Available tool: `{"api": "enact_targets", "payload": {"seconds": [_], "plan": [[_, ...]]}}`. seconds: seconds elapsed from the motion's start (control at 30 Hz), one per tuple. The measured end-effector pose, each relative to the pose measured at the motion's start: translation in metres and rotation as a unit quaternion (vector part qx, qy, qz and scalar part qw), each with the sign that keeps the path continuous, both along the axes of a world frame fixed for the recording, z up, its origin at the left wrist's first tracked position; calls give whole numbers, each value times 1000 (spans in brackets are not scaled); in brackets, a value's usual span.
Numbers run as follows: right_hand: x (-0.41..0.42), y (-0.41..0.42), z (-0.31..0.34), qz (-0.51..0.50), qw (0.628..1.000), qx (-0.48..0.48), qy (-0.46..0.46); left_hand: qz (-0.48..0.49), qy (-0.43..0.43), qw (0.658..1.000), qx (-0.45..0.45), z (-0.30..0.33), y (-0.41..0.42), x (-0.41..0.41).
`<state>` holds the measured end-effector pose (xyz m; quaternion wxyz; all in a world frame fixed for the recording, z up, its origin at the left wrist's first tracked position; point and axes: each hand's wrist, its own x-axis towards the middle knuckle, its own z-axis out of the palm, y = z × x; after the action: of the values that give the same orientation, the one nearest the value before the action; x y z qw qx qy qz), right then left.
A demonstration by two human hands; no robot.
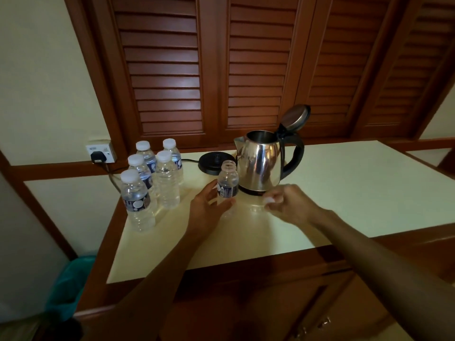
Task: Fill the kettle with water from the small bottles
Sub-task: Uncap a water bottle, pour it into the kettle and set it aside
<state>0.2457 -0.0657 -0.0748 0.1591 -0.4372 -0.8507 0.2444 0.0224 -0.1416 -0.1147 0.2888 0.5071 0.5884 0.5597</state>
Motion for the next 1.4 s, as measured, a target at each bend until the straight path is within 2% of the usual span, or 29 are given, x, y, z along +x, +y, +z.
{"api": "enact_targets", "payload": {"seconds": [0.17, 0.23, 0.37, 0.53, 0.63, 0.77, 0.9, 1.03, 1.13, 1.4], "plan": [[11, 4, -36, -20, 997, 75, -30, 45, 14, 999, 2, 4, 1, 18], [16, 9, -37, -3, 997, 64, -35, 54, 19, 998, -3, 5, 2, 25], [35, 21, -34, 14, 999, 29, 20, 94, 49, 994, -12, 7, 5, 37], [85, 52, -41, 27, 993, 89, -78, 119, 90, 989, 3, 12, 11, 45], [99, 62, -52, 59, 988, 114, -87, 134, 97, 986, 12, 27, 17, 47], [97, 66, -55, 57, 981, 145, -116, 152, 164, 974, 31, 54, 32, 43], [98, 70, -58, 61, 977, 143, -148, 167, 240, 956, 6, 83, 49, 32], [99, 73, -59, 68, 976, 147, -144, 179, 336, 922, -74, 110, 63, 24], [99, 76, -62, 70, 978, 143, -132, 184, 373, 901, -121, 127, 67, 29], [100, 81, -66, 67, 980, 140, -123, 160, 456, 866, -131, 144, 75, 24]]}}
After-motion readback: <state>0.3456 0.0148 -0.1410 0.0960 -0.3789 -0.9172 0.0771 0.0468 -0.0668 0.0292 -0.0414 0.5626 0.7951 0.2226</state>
